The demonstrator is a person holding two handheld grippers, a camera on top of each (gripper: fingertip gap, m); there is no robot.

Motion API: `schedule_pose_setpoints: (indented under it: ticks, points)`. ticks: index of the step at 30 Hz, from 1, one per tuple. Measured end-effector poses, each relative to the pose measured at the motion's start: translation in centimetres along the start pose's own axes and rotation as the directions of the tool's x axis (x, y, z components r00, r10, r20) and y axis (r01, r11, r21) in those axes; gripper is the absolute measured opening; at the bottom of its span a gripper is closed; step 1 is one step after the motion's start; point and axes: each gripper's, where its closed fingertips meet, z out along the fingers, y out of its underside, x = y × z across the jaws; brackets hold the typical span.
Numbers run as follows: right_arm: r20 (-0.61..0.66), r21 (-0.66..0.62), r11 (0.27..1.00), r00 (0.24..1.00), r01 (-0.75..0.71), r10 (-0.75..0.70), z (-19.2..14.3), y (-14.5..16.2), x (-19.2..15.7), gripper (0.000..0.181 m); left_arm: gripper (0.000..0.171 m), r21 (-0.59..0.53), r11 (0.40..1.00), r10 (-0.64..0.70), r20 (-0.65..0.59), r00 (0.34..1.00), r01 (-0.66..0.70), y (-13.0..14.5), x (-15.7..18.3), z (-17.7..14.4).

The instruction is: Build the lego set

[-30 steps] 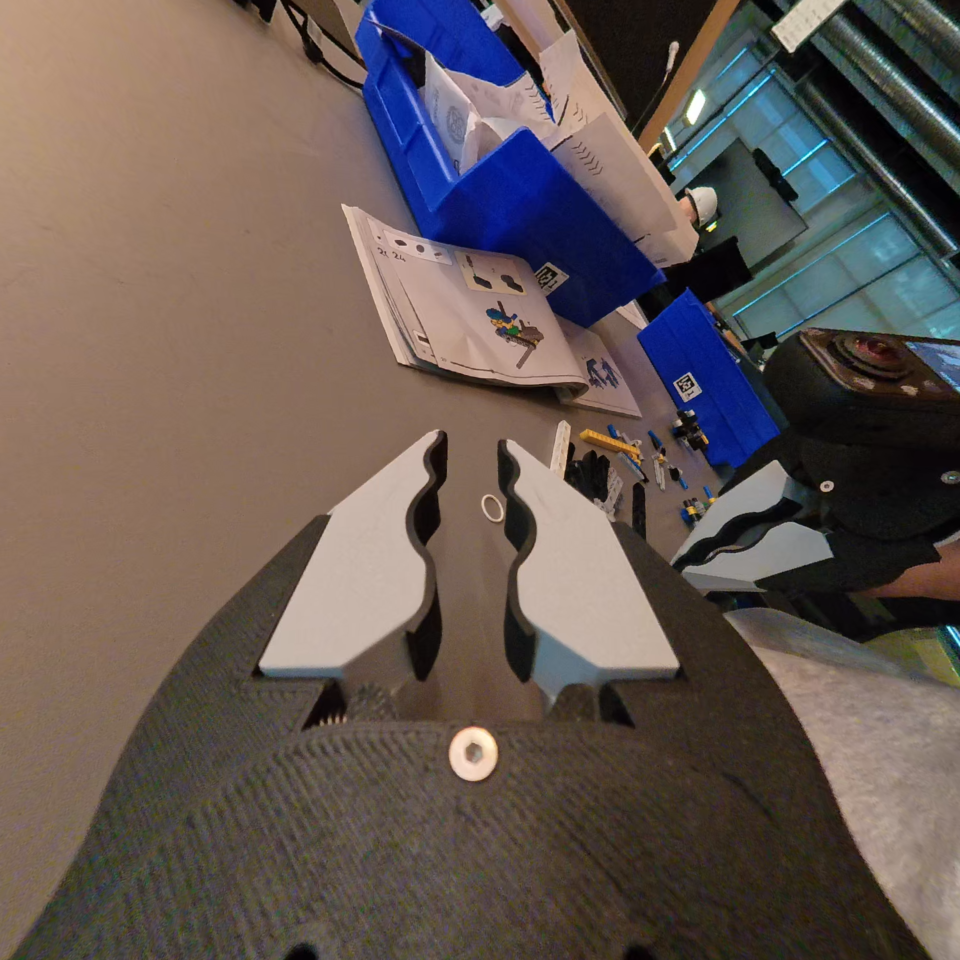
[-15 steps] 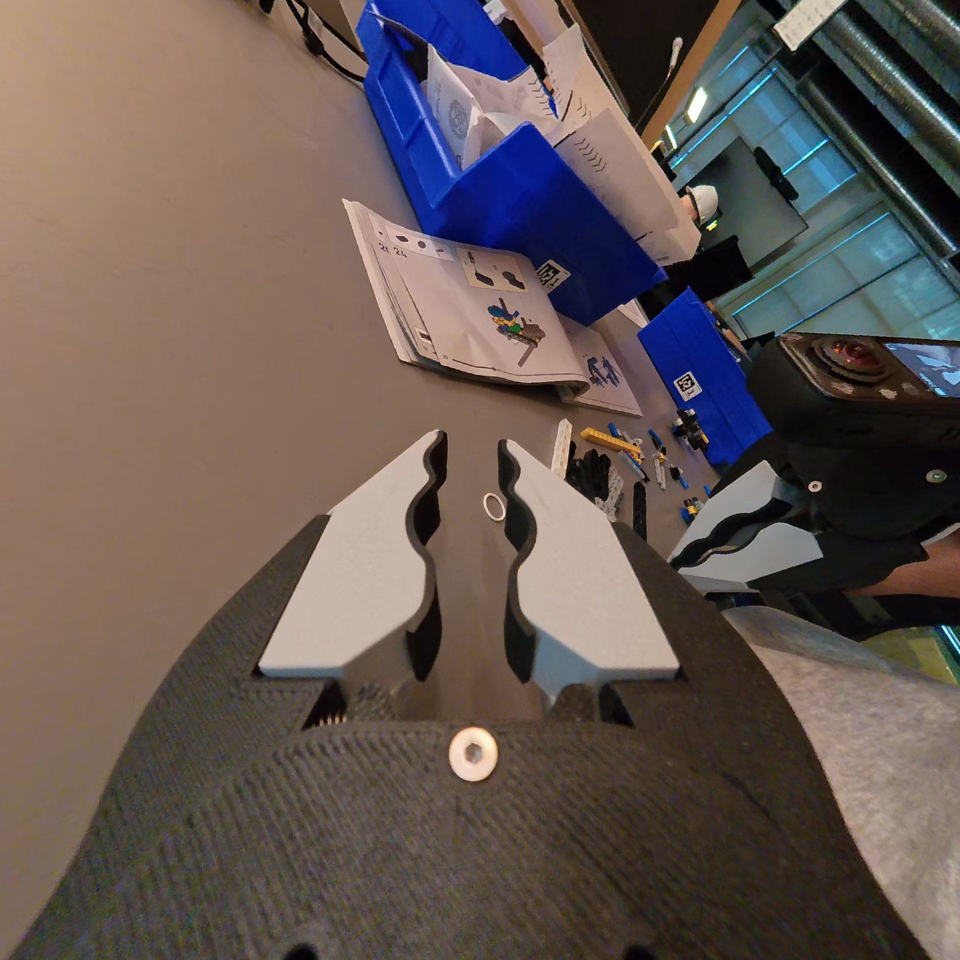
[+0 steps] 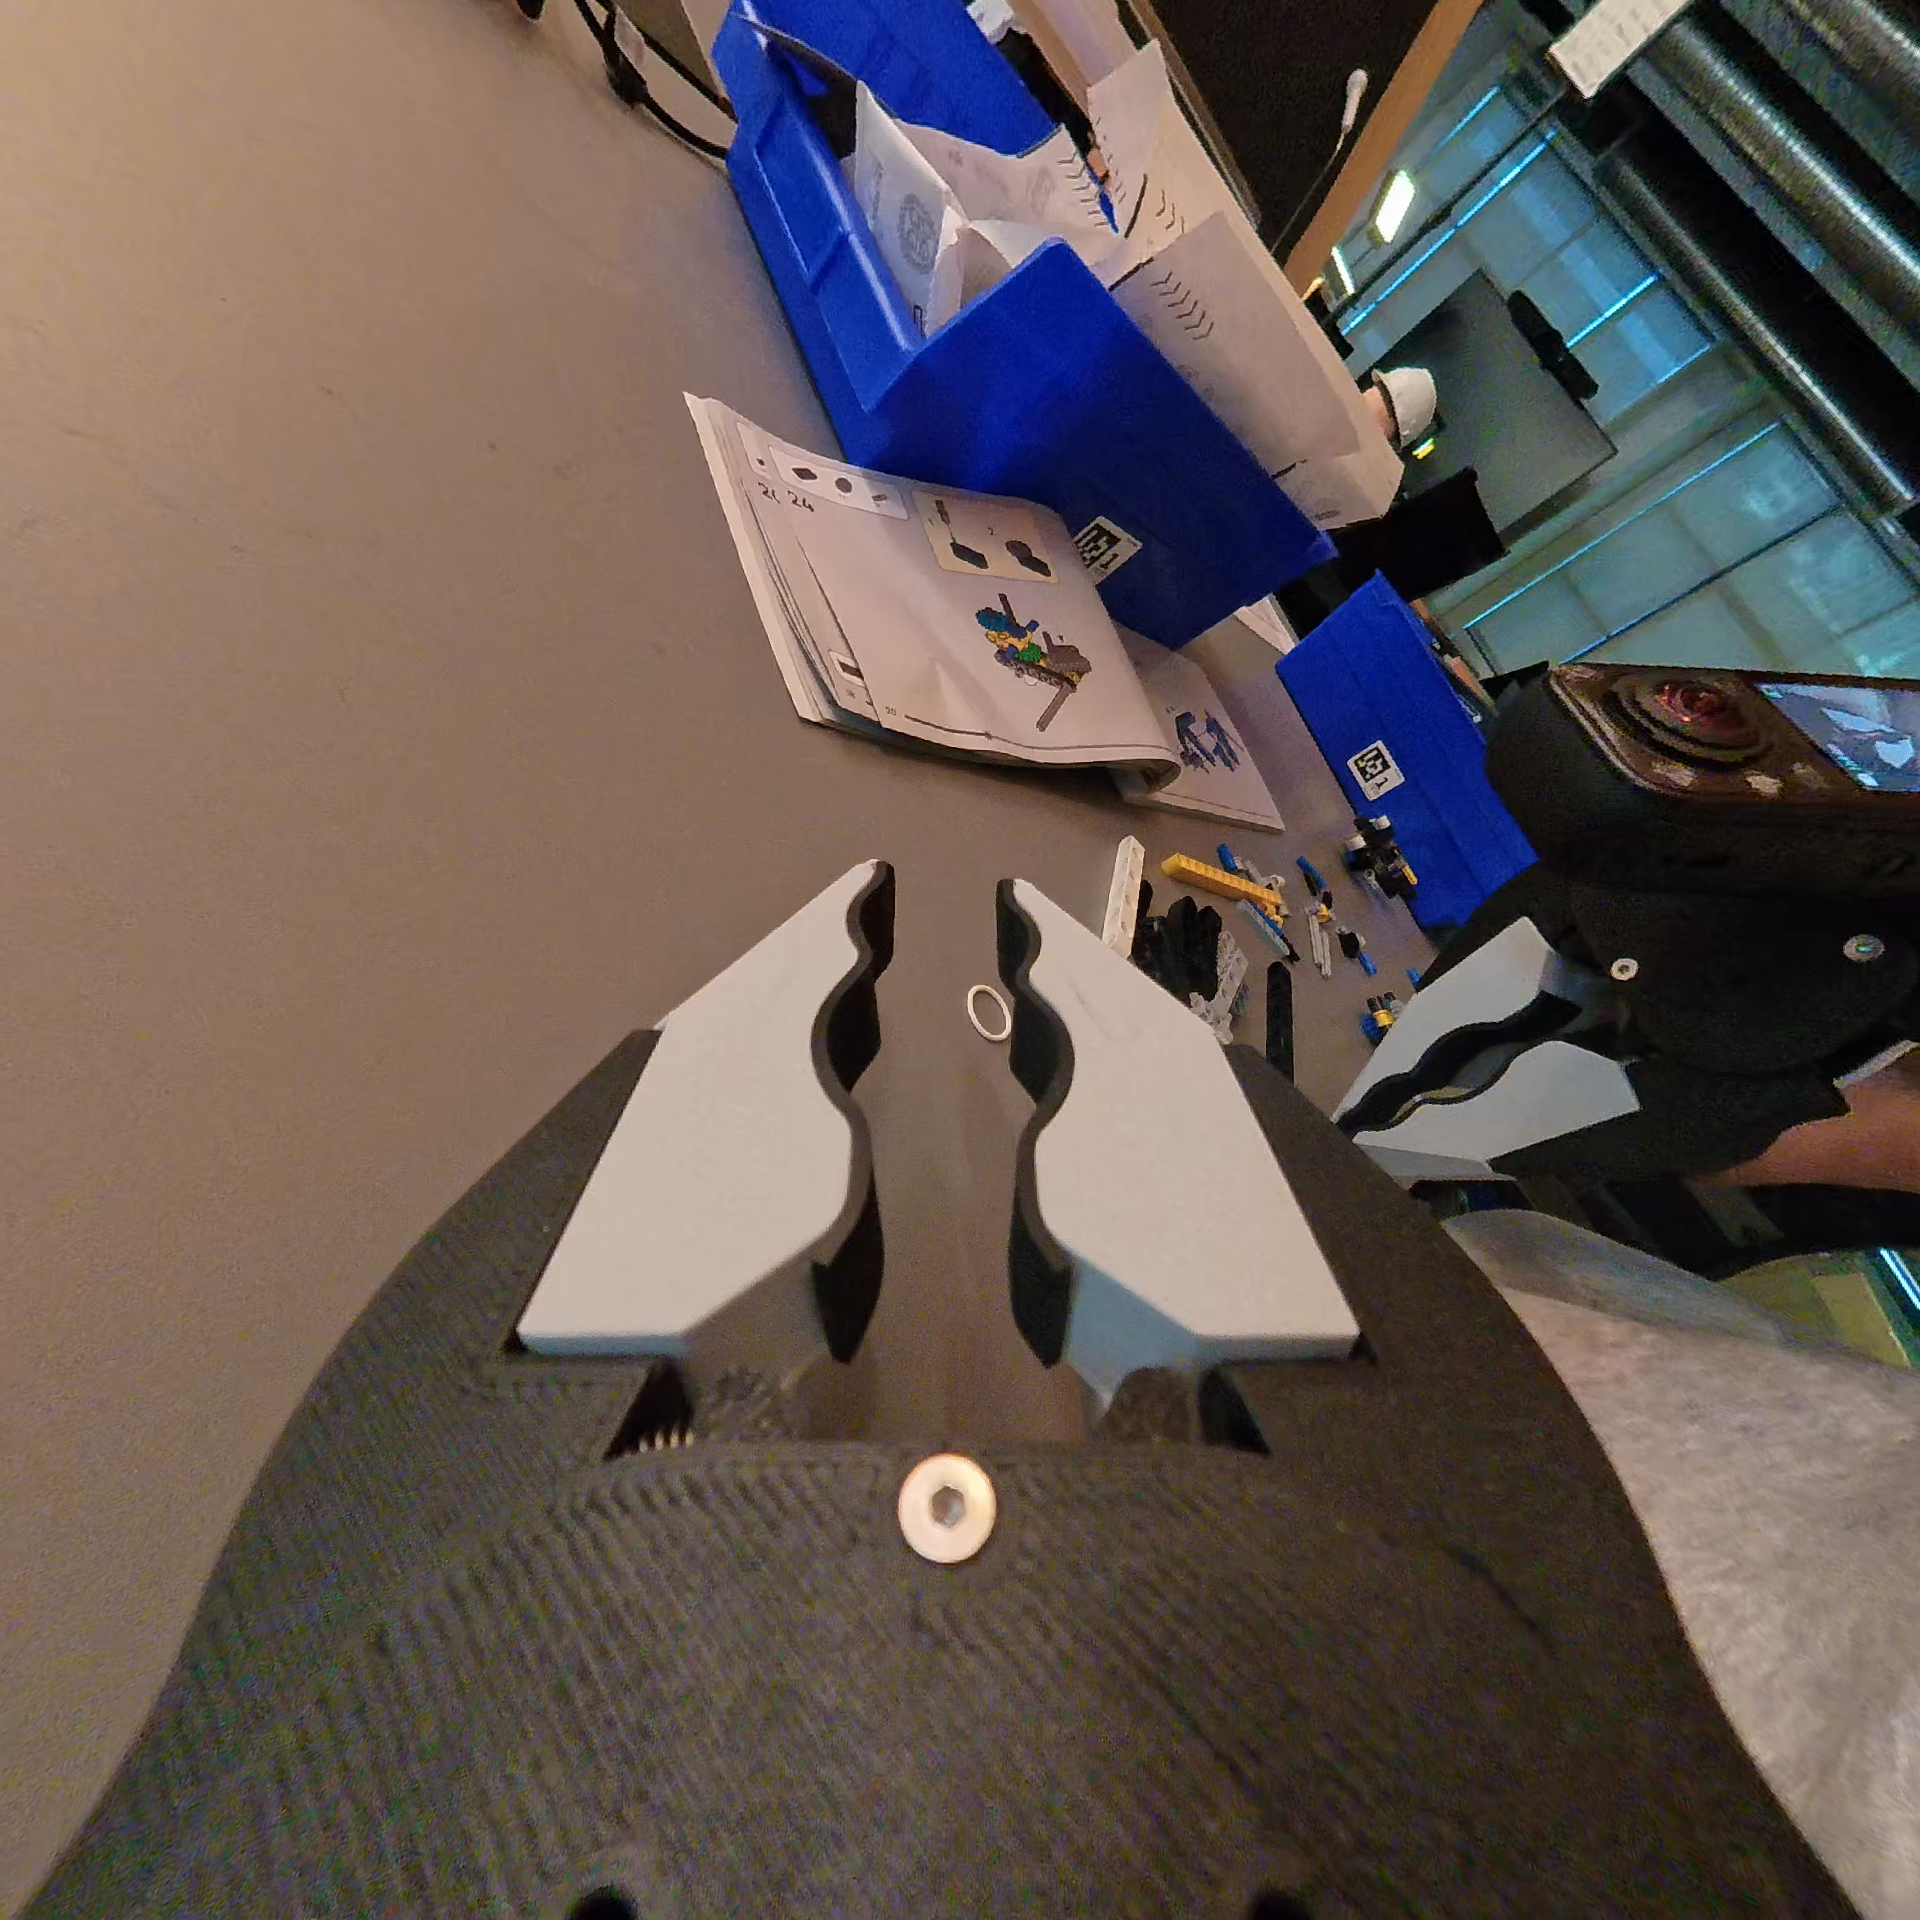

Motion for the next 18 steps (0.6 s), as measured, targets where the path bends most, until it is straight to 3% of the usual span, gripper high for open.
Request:
schedule_pose_setpoints:
  ticks: [18]
  points:
    - [0.008, -0.005, 1.0, 1.0, -0.008, 0.008, 0.06, 0.05, -0.06, 0.002, 0.018, -0.002, 1.0, -0.002, 0.001, 1.0, 0.002, 0.04, -0.09, 0.04]
